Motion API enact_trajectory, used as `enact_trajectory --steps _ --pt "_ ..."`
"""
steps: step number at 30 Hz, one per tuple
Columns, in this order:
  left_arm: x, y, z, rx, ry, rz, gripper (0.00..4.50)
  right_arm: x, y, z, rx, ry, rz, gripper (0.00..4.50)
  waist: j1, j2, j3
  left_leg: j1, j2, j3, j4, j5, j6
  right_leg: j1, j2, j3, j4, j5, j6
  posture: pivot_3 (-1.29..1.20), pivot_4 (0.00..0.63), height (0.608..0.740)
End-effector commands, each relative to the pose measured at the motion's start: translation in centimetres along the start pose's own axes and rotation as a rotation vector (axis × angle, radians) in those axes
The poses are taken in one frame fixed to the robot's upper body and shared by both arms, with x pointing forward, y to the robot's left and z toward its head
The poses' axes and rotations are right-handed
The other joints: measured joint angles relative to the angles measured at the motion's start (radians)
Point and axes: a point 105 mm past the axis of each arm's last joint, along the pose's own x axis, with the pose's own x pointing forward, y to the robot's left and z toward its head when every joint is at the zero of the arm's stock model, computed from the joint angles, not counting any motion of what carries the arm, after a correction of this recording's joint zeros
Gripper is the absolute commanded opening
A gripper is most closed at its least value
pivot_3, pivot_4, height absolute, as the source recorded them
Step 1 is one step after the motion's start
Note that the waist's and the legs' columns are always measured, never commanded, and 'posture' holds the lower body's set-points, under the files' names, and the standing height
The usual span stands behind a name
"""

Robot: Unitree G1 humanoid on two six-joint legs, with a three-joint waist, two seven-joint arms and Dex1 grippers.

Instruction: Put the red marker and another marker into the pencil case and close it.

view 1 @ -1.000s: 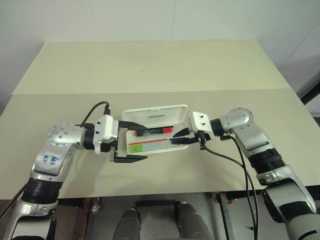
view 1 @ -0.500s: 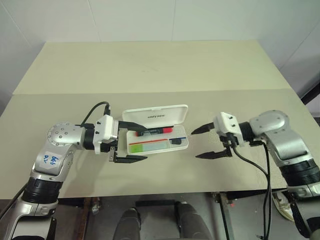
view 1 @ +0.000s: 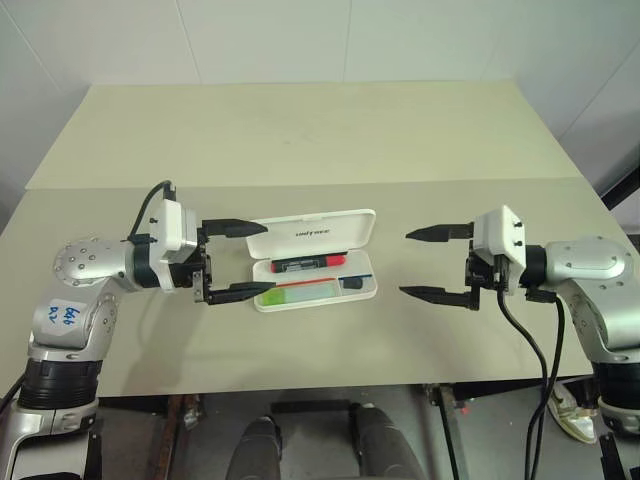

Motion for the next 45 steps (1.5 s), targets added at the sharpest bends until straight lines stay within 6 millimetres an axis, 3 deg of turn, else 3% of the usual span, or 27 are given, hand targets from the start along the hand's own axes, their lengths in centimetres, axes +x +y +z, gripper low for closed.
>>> enact_trajectory --steps 1,4,17,22,25,27,32,40,45 --pt "-0.6 -0.8 0.9 0.023 -0.004 -0.010 4.50 -0.6 0.3 2.7 0.035 -0.108 -0.044 4.49 0.001 0.000 0.000 0.000 0.000 0.000 0.000 0.000 0.000 0.000 0.000 0.000 0.000 0.000 0.000 0.00 0.150 0.740" --pt "-0.9 -0.9 0.8 0.008 -0.001 0.002 4.50 -0.5 1.3 2.6 0.031 -0.087 -0.024 4.49 0.002 0.000 0.000 0.000 0.000 0.000 0.000 0.000 0.000 0.000 0.000 0.000 0.000 0.000 0.000 0.00 0.150 0.740" --pt "-2.4 -0.7 0.6 -0.020 -0.022 0.086 0.08 0.2 1.9 1.9 -0.010 -0.052 0.010 4.50 0.001 0.000 0.000 0.000 0.000 0.000 0.000 0.000 0.000 0.001 0.000 0.000 -0.002 -0.001 -0.001 0.00 0.150 0.740" --pt "-2.5 0.7 2.2 -0.025 -0.120 0.204 0.03 0.3 1.8 1.6 -0.027 -0.042 0.009 4.50 0.002 0.000 0.000 0.000 0.000 0.000 0.001 0.000 0.000 0.001 0.000 0.000 -0.002 -0.001 -0.001 0.00 0.150 0.740" --pt "-3.7 4.3 4.2 -0.041 -0.252 0.433 0.03 0.4 1.8 1.4 -0.028 -0.037 0.013 4.50 0.011 0.000 0.000 0.000 0.000 0.000 0.002 0.000 0.000 0.001 0.000 0.000 -0.002 0.000 0.000 0.00 0.150 0.740" --pt "-4.4 5.9 4.6 -0.076 -0.296 0.533 0.03 0.4 1.8 1.4 -0.030 -0.035 0.013 4.50 0.014 -0.001 0.000 0.000 0.000 0.000 0.003 0.001 0.000 0.001 0.000 0.000 -0.002 0.001 0.001 0.00 0.150 0.740" --pt "-3.6 6.7 2.3 -0.151 -0.222 0.553 0.03 0.7 1.7 1.5 -0.037 -0.037 0.010 4.50 0.005 -0.001 0.000 0.012 0.000 0.001 -0.002 0.000 -0.001 0.014 0.000 0.000 -0.007 0.000 0.000 0.00 0.150 0.740" --pt "-0.7 6.6 -2.1 -0.211 -0.030 0.455 0.03 0.8 1.8 1.7 -0.048 -0.043 -0.016 4.50 0.005 -0.001 0.000 0.011 0.000 0.001 -0.002 0.000 -0.001 0.013 0.000 0.000 -0.007 0.000 0.000 0.00 0.150 0.740" --pt "0.4 6.7 -3.3 -0.245 0.030 0.412 0.03 0.8 1.9 1.8 -0.049 -0.045 -0.032 4.50 0.005 -0.001 0.000 0.011 0.000 0.001 -0.002 0.000 -0.001 0.013 0.000 0.000 -0.007 -0.002 -0.002 0.00 0.150 0.740"
